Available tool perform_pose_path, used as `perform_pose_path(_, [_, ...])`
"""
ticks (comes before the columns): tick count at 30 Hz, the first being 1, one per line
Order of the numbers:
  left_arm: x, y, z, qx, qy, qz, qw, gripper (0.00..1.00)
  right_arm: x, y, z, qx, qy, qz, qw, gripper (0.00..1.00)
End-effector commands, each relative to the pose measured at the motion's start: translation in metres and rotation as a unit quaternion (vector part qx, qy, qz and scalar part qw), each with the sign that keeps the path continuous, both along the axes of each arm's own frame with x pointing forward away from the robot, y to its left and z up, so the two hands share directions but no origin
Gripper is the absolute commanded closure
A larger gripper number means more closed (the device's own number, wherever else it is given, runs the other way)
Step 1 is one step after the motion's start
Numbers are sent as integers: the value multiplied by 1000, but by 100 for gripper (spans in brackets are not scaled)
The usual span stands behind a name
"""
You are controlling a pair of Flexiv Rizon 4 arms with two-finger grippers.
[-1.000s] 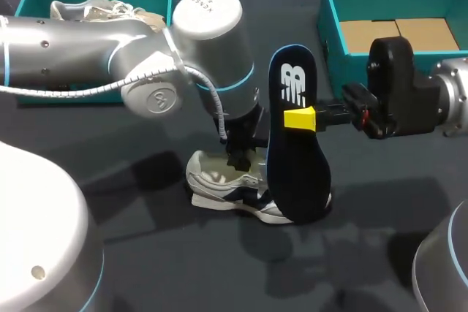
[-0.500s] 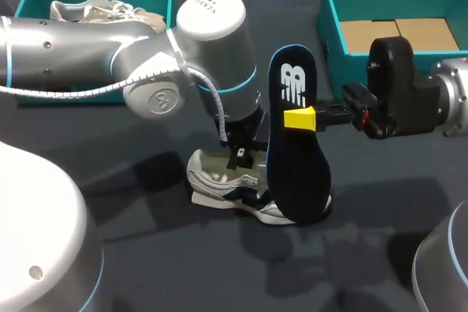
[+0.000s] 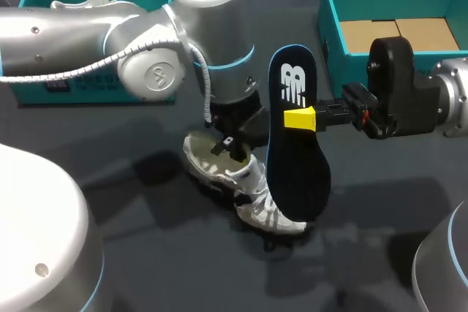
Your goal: Take the shoe out of the shoebox, open the shoe tongue, remove and reinsert the insole, then place the shoe into the shoebox
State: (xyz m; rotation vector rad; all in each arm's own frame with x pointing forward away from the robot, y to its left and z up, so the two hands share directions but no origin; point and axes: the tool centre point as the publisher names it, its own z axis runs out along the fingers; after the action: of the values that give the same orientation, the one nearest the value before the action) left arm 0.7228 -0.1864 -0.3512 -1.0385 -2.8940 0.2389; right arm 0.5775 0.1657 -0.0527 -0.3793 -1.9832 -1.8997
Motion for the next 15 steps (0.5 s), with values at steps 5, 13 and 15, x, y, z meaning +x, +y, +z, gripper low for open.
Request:
perform_pose_path(5, [-7,-2,11,25,-34,-22,999,100,0,2,-1,0,0,-1,1000,100])
perform_pose_path(13, [0,2,39,-25,-13,-157,987,100,0,2,-1,0,0,-1,1000,100])
perform_pose_path(15, [0,3,48,-29,-25,-241,970,100,0,2,-1,0,0,-1,1000,100])
